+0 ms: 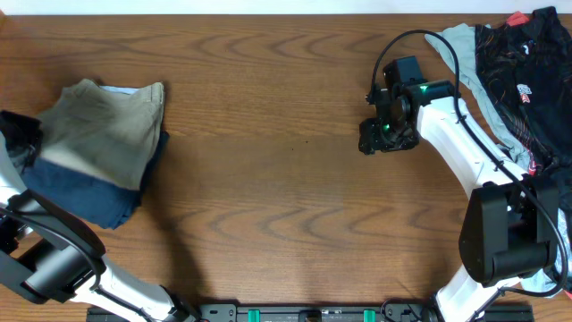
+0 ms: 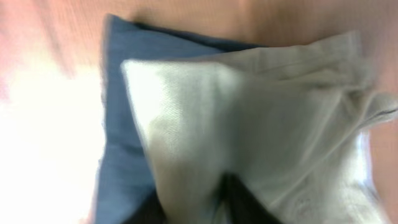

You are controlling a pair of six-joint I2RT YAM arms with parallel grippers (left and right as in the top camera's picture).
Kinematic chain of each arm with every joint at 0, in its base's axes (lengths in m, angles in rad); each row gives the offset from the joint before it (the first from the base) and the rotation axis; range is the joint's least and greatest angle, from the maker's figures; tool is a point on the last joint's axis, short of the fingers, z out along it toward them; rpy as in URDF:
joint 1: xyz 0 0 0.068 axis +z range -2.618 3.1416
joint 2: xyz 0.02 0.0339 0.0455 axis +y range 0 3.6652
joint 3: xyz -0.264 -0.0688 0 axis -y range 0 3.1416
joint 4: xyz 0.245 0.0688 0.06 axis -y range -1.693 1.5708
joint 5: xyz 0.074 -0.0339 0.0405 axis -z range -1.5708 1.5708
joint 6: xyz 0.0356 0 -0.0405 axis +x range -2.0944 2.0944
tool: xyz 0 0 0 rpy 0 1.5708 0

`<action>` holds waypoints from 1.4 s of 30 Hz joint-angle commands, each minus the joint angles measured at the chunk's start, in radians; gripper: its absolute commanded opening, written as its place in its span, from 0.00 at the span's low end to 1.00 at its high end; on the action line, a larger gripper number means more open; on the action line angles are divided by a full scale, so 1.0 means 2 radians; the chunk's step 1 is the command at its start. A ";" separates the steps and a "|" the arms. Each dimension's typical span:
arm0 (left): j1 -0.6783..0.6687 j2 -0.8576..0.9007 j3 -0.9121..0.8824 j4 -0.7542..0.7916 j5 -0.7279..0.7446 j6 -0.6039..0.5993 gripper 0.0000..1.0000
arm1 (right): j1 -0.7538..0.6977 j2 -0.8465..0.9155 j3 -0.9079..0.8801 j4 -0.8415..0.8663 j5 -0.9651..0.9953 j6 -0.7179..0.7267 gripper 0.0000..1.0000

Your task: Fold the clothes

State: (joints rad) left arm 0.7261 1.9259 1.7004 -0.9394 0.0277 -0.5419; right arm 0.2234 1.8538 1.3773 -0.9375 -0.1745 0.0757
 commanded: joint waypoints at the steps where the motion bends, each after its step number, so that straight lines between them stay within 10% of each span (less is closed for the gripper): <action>1: 0.004 -0.016 0.011 -0.012 -0.060 0.005 0.68 | -0.005 -0.008 0.005 0.001 0.006 -0.007 0.61; 6: 0.004 -0.019 0.011 -0.034 -0.050 0.005 0.83 | -0.005 -0.008 0.005 0.001 0.007 -0.007 0.62; 20: 0.004 -0.022 -0.046 -0.163 -0.011 0.005 0.84 | -0.021 -0.008 0.005 0.001 0.007 -0.007 0.64; 42: -0.047 -0.021 -0.233 0.159 0.037 0.004 0.84 | -0.021 -0.008 0.005 0.001 0.015 -0.007 0.66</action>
State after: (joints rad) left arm 0.6815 1.8893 1.2346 -0.6697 0.0483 -0.5415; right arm 0.1864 1.8538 1.3773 -0.9371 -0.1608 0.0715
